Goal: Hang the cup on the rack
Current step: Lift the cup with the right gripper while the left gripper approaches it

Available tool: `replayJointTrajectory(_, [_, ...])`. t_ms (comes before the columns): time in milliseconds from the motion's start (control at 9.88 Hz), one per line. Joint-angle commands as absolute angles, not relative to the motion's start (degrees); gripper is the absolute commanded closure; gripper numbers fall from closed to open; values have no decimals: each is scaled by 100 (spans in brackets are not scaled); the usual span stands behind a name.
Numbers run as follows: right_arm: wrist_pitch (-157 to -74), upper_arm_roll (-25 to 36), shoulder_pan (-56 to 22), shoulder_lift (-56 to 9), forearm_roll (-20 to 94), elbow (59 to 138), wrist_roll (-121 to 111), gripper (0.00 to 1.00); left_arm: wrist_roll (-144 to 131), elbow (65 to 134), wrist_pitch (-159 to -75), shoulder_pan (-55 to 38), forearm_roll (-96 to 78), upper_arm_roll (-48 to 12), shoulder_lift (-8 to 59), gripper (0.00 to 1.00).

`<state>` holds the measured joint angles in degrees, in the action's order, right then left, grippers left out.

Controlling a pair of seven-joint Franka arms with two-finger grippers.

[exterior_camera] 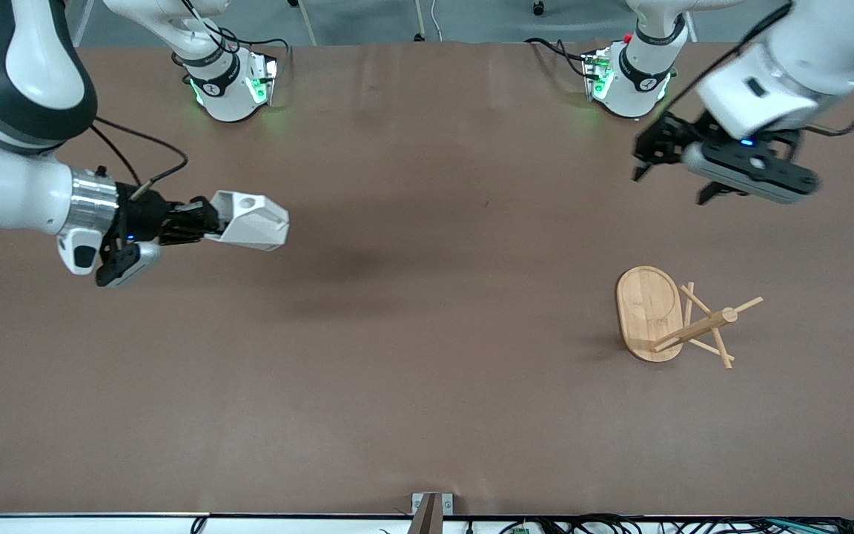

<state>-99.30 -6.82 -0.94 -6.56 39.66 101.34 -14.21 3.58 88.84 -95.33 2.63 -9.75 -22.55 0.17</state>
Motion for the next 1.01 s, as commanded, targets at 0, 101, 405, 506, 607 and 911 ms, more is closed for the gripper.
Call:
replayJointTrajectory(0, [-9844,-983,-44,-939,4830,9949,-1397,100,912,8921,-9720,281,-1334,-2600,193,0])
replayJointTrajectory(101, [-9870,-1193,-44,-1123,5400,9941,-1450,100,1105,8912,-9799,273,-1449,-2854,263,0])
replayJointTrajectory(405, [-10116,-1572,-105,-1528,6517,9774,-1503,100,1248,8930,-10388,45,-1406,-3515,351,0])
replayJointTrajectory(506, [-10116,-1643,-140,-1625,6974,9765,-1512,99,1257,8930,-10528,-191,-1398,-3516,439,0])
replayJointTrajectory(607, [-10108,-1739,-175,-1704,7213,9756,-1512,99,1248,8921,-10573,-341,-1345,-3524,448,0])
replayJointTrajectory(911, [-10099,-2117,-185,-1784,7233,9738,-1424,99,1257,8912,-10626,-763,-819,-3542,448,0])
